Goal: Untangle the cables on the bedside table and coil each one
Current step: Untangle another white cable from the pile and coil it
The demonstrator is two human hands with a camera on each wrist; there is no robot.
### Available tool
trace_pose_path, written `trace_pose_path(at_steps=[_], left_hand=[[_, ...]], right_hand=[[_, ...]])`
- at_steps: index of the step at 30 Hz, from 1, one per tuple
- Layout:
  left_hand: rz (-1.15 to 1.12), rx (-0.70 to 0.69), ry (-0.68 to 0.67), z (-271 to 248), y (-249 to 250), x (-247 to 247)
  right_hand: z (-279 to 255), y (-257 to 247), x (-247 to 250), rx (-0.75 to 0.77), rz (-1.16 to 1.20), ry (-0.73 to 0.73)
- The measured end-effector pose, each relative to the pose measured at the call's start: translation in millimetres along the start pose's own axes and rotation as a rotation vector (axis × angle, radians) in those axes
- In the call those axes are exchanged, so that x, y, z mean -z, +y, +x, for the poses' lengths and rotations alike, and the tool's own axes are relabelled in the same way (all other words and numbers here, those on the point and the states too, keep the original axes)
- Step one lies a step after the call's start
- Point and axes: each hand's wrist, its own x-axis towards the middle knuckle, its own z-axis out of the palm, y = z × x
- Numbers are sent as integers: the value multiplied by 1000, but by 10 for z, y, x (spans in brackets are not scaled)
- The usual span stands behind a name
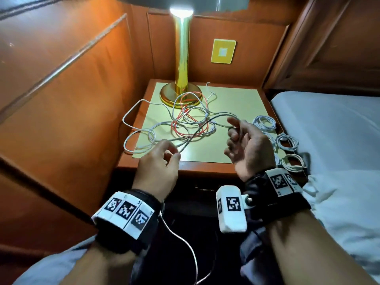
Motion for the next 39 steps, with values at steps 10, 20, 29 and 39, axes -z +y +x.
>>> trace_pose_path(at_steps=[10,20,29,39], left_hand=[[-171,-132,-126,19,38,67],[-262,-39,-274,10,-46,91],[-339,84,-61,63,-119,44],[-139,-47,37,21,-14,77]], right_hand=[[51,312,-119,136,-1015,-430],[-166,111,-127,-33,-574,-545],[-119,52,-36,-329,-265,-508],[-110,107,-48,-317,-282,-478]])
